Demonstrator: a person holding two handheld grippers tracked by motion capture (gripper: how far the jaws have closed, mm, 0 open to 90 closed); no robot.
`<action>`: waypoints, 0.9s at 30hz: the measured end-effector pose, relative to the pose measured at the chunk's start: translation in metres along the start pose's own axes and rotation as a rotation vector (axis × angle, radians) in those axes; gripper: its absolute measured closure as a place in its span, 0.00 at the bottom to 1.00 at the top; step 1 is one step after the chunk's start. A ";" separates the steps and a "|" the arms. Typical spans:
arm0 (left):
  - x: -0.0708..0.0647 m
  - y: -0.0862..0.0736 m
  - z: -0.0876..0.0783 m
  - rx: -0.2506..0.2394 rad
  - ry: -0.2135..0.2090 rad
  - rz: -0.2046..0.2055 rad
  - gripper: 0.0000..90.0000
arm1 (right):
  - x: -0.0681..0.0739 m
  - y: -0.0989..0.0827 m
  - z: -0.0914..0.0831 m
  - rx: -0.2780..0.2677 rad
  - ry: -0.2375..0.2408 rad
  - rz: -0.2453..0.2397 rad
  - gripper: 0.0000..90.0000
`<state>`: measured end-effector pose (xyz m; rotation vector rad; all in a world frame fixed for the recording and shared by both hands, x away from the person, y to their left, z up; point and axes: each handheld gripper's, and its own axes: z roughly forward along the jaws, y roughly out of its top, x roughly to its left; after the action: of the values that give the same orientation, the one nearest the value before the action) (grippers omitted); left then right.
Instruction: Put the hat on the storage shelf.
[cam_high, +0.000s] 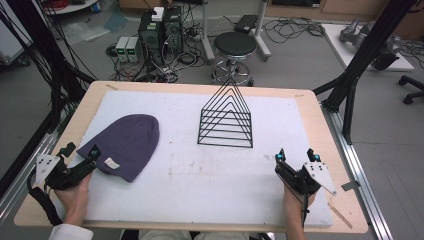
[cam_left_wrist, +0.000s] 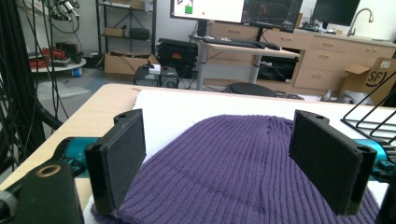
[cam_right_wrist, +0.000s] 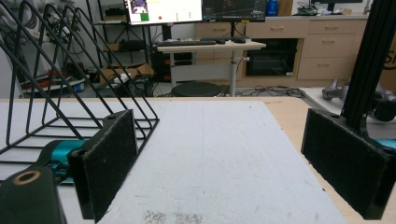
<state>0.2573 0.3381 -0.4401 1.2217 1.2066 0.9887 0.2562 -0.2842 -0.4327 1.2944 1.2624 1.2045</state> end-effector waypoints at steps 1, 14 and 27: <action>0.000 0.000 0.000 0.000 0.000 0.000 0.21 | 0.000 0.000 0.000 0.001 0.000 0.001 0.11; 0.001 0.000 0.000 0.002 -0.005 -0.010 0.21 | 0.001 -0.001 0.000 0.004 0.004 0.004 0.11; -0.003 0.024 0.000 -0.048 -0.094 -0.036 0.19 | 0.002 0.000 0.000 0.000 -0.001 -0.005 0.11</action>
<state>0.2589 0.3382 -0.4165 1.1923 1.1216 0.9185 0.2557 -0.2825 -0.4328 1.2912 1.2647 1.2005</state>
